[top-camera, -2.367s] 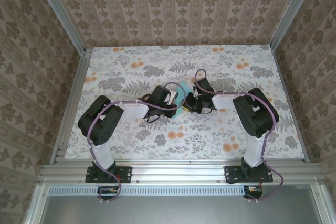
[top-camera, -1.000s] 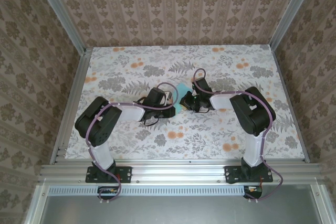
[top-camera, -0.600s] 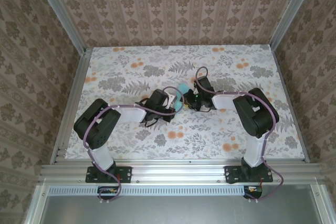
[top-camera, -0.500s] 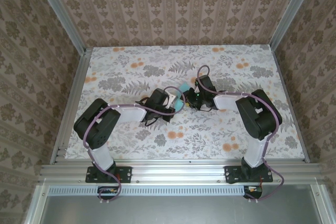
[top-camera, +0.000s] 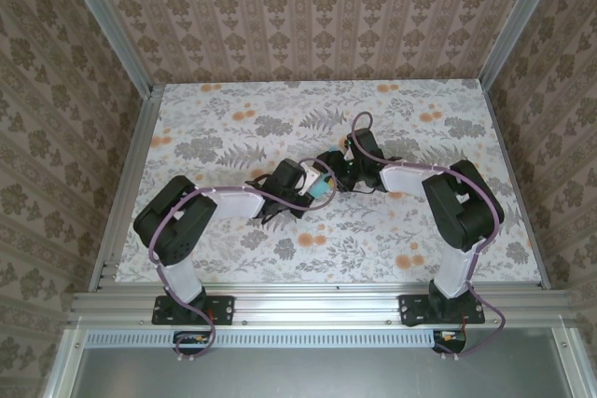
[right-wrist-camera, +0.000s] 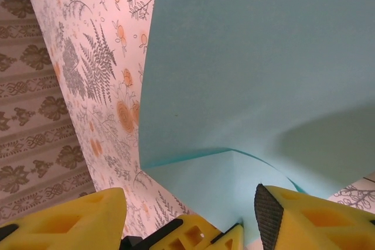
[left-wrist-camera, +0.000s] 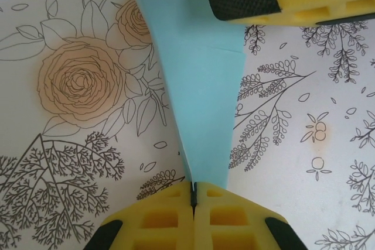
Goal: Fold a paper plane with a square sheet of paper (pick it up from the middle)
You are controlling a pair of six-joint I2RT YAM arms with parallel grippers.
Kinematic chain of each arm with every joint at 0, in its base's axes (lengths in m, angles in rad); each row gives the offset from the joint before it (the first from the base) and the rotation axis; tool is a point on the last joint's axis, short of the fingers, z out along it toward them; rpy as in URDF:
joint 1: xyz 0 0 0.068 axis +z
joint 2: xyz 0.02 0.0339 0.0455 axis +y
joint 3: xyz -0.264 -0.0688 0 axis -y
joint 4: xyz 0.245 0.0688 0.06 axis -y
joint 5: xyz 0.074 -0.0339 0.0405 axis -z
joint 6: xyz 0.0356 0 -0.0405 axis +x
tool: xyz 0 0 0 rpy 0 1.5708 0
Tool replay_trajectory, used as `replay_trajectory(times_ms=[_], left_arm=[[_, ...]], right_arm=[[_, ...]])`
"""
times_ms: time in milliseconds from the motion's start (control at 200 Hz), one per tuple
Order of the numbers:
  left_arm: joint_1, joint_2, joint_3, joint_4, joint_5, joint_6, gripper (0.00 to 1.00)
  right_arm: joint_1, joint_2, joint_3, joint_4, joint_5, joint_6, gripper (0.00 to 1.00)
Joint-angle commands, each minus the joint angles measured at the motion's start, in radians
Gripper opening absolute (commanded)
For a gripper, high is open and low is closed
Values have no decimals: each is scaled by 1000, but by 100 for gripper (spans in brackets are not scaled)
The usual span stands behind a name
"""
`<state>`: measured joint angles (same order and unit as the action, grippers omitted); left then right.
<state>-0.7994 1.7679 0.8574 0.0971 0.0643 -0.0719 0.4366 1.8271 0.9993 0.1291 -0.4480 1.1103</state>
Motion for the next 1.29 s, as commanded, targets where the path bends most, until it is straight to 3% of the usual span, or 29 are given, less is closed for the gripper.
replay_trajectory(times_ms=[0, 345, 820, 1090, 1290], left_arm=[[-14, 22, 16, -26, -48, 49, 0], [-53, 35, 29, -30, -133, 72, 0], [-69, 23, 14, -18, -176, 61, 1], [-54, -28, -8, -46, -115, -19, 20], [36, -105, -57, -31, 120, -150, 41]], right_arm=[[11, 25, 65, -141, 33, -5, 61], [62, 100, 213, -394, 141, -34, 46], [68, 117, 207, -408, 164, 2, 24], [58, 104, 164, -355, 150, -20, 5], [28, 88, 99, -219, 65, -106, 3]])
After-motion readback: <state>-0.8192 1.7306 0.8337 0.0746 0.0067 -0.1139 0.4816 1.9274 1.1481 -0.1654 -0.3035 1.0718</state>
